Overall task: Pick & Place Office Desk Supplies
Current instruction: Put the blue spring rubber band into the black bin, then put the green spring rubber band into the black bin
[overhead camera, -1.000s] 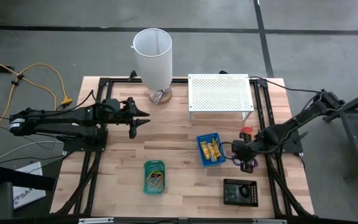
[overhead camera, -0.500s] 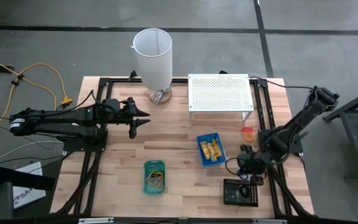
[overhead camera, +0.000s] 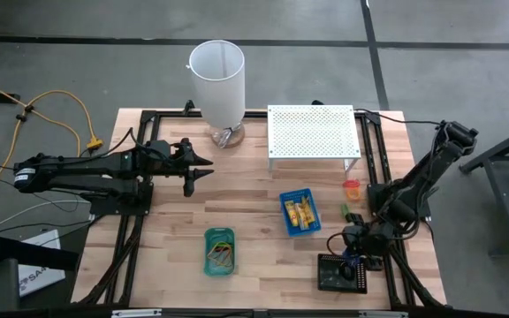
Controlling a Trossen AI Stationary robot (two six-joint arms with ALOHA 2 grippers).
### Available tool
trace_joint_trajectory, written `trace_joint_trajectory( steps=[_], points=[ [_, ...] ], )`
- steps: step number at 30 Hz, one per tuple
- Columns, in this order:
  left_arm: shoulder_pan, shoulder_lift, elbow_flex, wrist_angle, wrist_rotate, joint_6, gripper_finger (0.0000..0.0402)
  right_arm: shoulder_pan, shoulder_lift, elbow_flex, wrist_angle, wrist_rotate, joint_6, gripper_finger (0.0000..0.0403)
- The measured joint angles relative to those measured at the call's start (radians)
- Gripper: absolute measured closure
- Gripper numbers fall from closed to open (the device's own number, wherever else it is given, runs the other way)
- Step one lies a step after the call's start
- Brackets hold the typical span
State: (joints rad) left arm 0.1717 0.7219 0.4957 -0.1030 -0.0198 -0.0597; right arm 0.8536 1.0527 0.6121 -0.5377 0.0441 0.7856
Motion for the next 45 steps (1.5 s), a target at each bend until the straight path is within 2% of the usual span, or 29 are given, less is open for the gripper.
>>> trace_joint_trajectory(
  steps=[5,13,19,28,38,45],
  points=[
    [0.0,0.0,0.0,0.0,0.0,0.0,0.0282,0.0,0.038,0.0,0.039,-0.007,-0.003,0.0384],
    [0.0,0.0,0.0,0.0,0.0,0.0,0.0282,0.0,0.198,0.0,0.236,-0.079,-0.051,0.0384],
    [0.0,0.0,0.0,0.0,0.0,0.0,0.0282,0.0,0.276,0.001,0.316,-0.084,-0.057,0.0384],
    [0.0,0.0,0.0,0.0,0.0,0.0,0.0282,0.0,0.285,0.001,0.317,-0.079,-0.057,0.0382],
    [0.0,0.0,0.0,0.0,0.0,0.0,0.0282,-0.001,0.285,0.001,0.317,-0.073,-0.083,0.0332],
    [0.0,0.0,0.0,0.0,0.0,0.0,0.0282,-0.001,0.285,0.001,0.317,-0.072,-0.083,0.0326]
  ],
)
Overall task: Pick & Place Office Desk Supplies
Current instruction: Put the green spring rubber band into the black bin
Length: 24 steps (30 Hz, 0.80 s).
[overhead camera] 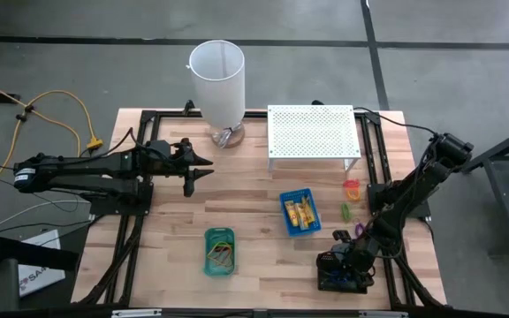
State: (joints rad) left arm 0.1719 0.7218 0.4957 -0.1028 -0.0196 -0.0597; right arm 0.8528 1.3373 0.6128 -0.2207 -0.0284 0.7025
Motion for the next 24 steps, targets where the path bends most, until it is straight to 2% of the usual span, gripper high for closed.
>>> trace_joint_trajectory(
  steps=[6,11,16,19,24],
  points=[
    [0.0,0.0,0.0,0.0,0.0,0.0,0.0282,-0.003,-0.008,0.0,0.002,0.0,-0.021,0.0326],
    [0.0,0.0,0.0,0.0,0.0,0.0,0.0282,-0.02,-0.076,0.0,-0.002,-0.001,-0.077,0.0325],
    [0.0,0.0,0.0,0.0,0.0,0.0,0.0282,-0.06,-0.156,0.0,-0.059,0.005,-0.103,0.0325],
    [0.0,0.0,0.0,0.0,0.0,0.0,0.0282,-0.081,-0.194,0.0,-0.118,0.044,-0.104,0.0325],
    [0.0,0.0,0.0,0.0,0.0,0.0,0.0282,-0.108,-0.21,0.0,-0.195,0.064,-0.1,0.0325]
  ],
)
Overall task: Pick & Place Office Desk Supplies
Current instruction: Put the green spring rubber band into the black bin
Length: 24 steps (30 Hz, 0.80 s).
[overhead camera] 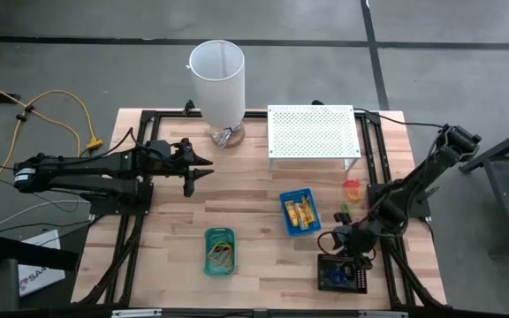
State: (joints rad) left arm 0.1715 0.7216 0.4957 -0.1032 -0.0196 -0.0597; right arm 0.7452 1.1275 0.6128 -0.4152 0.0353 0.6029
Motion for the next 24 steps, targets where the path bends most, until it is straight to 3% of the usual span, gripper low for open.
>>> trace_joint_trajectory(
  steps=[6,24],
  points=[
    [0.0,0.0,0.0,0.0,0.0,0.0,0.0282,-0.03,0.0,0.0,-0.025,-0.001,0.048,0.0325],
    [0.0,0.0,0.0,0.0,0.0,0.0,0.0282,-0.293,0.0,0.0,-0.452,-0.029,0.438,0.0325]
  ],
)
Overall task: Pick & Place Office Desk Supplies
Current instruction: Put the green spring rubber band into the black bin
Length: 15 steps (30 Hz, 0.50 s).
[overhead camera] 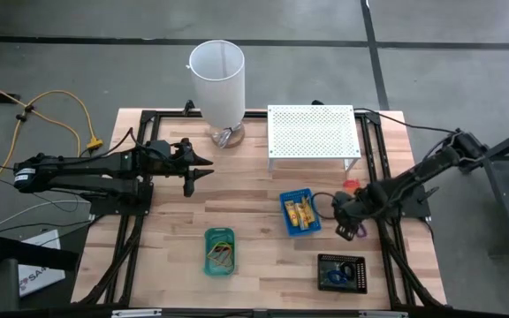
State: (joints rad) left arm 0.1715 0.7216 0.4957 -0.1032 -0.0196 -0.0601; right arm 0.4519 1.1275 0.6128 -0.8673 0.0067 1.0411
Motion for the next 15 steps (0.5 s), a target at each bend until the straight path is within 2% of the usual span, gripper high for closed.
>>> trace_joint_trajectory(
  steps=[9,15],
  points=[
    [0.0,0.0,0.0,0.0,0.0,0.0,0.0282,-0.142,0.019,0.0,-0.051,-0.01,0.162,0.0325],
    [0.0,0.0,0.0,0.0,0.0,0.0,0.0282,-0.206,0.026,0.0,-0.1,-0.01,0.194,0.0325]
  ],
)
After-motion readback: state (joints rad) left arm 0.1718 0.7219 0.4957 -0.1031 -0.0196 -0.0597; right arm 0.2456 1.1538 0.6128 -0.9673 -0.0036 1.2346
